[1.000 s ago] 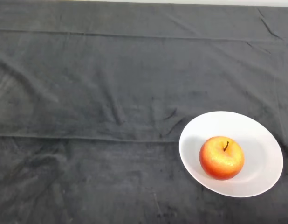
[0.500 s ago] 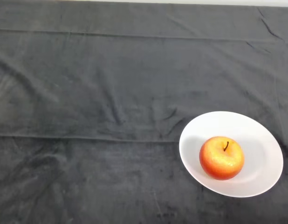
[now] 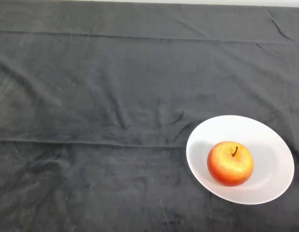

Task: Move the apple to the plate

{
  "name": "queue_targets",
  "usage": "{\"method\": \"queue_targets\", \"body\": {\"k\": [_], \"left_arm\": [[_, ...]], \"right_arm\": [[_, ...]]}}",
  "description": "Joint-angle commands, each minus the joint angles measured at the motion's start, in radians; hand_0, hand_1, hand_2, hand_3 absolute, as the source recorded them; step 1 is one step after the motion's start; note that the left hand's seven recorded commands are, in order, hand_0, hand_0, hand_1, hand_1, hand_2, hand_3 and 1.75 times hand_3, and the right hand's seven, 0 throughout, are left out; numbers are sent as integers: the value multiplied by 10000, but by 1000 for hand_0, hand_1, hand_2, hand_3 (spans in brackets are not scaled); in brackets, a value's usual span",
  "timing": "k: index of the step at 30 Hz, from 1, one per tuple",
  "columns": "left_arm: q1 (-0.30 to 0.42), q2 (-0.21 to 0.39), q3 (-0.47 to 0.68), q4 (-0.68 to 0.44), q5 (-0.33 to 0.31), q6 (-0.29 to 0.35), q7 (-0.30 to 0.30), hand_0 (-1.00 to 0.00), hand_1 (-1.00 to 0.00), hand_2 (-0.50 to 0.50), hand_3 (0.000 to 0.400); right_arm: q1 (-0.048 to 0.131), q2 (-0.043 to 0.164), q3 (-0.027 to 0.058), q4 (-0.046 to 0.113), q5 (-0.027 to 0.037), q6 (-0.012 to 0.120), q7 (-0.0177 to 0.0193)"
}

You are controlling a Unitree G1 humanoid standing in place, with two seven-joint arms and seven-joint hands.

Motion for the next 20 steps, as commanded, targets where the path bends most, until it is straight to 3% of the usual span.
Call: {"method": "queue_targets", "body": {"k": [1,20], "left_arm": [[-429,-117,517,18,215,105,-76,0,0,0,0],[-446,-297,776,-146,349,211,-325,0,0,0,0]], "right_arm": [[-18,-131,-139,-43,118,103,-44],[-10,-125,-137,-55,119,102,-49]]}}
